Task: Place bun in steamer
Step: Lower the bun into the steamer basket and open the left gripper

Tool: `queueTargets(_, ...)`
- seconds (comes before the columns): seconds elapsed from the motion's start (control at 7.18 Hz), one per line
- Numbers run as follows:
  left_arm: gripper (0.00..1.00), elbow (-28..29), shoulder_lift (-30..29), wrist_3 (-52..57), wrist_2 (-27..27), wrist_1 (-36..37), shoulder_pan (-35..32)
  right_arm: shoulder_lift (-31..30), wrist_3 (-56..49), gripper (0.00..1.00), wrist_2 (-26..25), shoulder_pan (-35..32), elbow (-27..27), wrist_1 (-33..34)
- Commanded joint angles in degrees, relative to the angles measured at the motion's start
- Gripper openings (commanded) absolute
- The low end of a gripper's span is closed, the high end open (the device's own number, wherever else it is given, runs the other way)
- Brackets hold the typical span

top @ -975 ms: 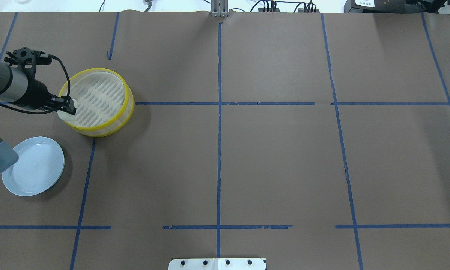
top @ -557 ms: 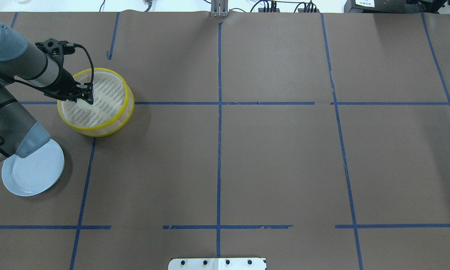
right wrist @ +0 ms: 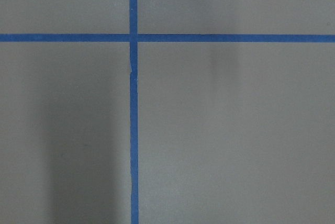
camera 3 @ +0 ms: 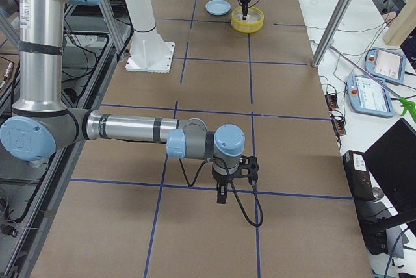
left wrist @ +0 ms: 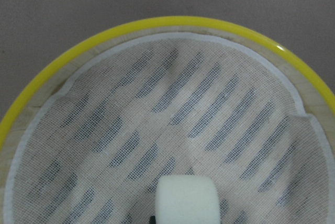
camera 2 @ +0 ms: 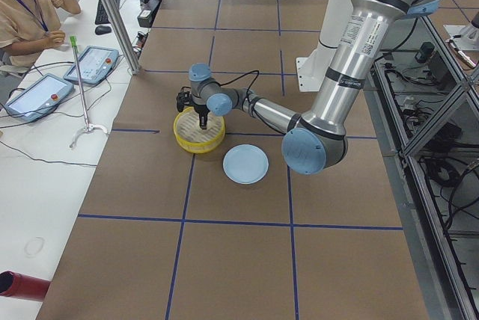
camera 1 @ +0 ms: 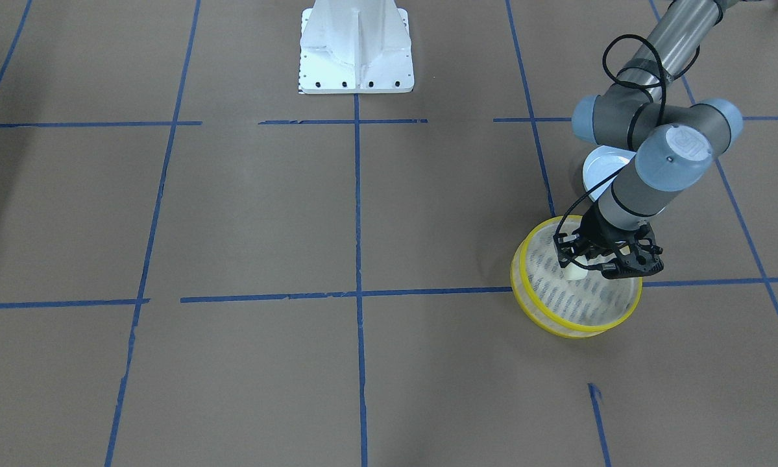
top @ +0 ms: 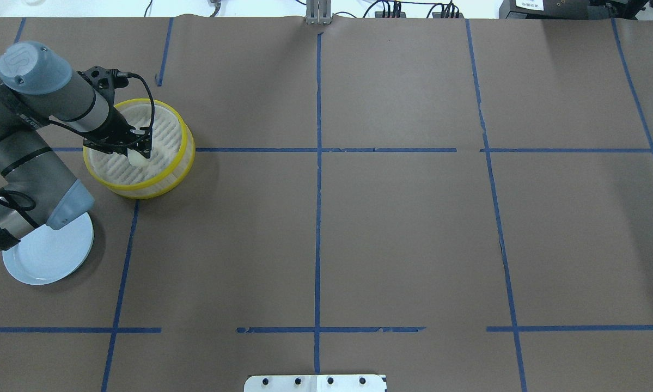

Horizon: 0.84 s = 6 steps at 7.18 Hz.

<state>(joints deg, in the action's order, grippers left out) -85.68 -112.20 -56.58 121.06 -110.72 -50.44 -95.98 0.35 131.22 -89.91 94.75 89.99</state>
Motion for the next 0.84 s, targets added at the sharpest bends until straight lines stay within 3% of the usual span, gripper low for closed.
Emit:
queueTargets(0.0, 0.43, 0.2, 0.0, 0.0, 0.0, 0.1, 0.4, 0.0, 0.0, 1.0, 0.0, 0.0, 0.0, 0.0)
queueTargets(0.14, 0.47, 0.1, 0.0, -0.1, 0.0, 0.1, 0.4, 0.0, 0.0, 1.0, 0.0, 0.0, 0.0, 0.0)
queueTargets(0.56, 0.94, -0.2, 0.1, 0.7, -0.2, 0.2, 0.4, 0.0, 0.0, 1.0, 0.0, 0.0, 0.0, 0.0)
queueTargets(0.7, 0.99, -0.5, 0.3, 0.7, -0.2, 0.2, 0.3, 0.0, 0.0, 1.0, 0.0, 0.0, 0.0, 0.0)
